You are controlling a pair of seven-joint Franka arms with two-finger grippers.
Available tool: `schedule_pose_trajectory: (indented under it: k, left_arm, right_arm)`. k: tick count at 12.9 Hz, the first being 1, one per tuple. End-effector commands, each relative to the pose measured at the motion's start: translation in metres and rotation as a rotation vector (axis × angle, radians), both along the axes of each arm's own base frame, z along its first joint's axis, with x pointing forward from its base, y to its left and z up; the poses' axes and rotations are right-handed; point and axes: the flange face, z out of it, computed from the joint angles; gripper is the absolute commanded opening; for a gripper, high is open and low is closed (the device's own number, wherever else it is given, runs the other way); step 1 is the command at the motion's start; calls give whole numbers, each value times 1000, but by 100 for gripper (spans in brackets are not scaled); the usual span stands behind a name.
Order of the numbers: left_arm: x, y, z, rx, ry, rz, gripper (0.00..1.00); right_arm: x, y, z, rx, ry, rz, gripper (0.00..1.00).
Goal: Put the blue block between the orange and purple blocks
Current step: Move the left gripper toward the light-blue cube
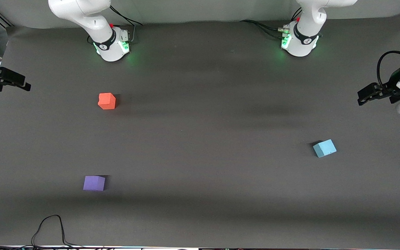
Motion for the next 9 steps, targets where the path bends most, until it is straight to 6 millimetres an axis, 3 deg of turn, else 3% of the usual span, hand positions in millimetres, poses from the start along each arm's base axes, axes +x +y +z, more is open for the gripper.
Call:
schedule_pose_trajectory:
  k: [1, 9]
  left_arm:
    - [2, -2, 5, 19, 12, -18, 100]
    - [3, -1, 6, 18, 24, -19, 100]
  right_arm:
    - [-14, -5, -6, 16, 7, -41, 100]
    - [-2, 2, -26, 2, -2, -31, 100]
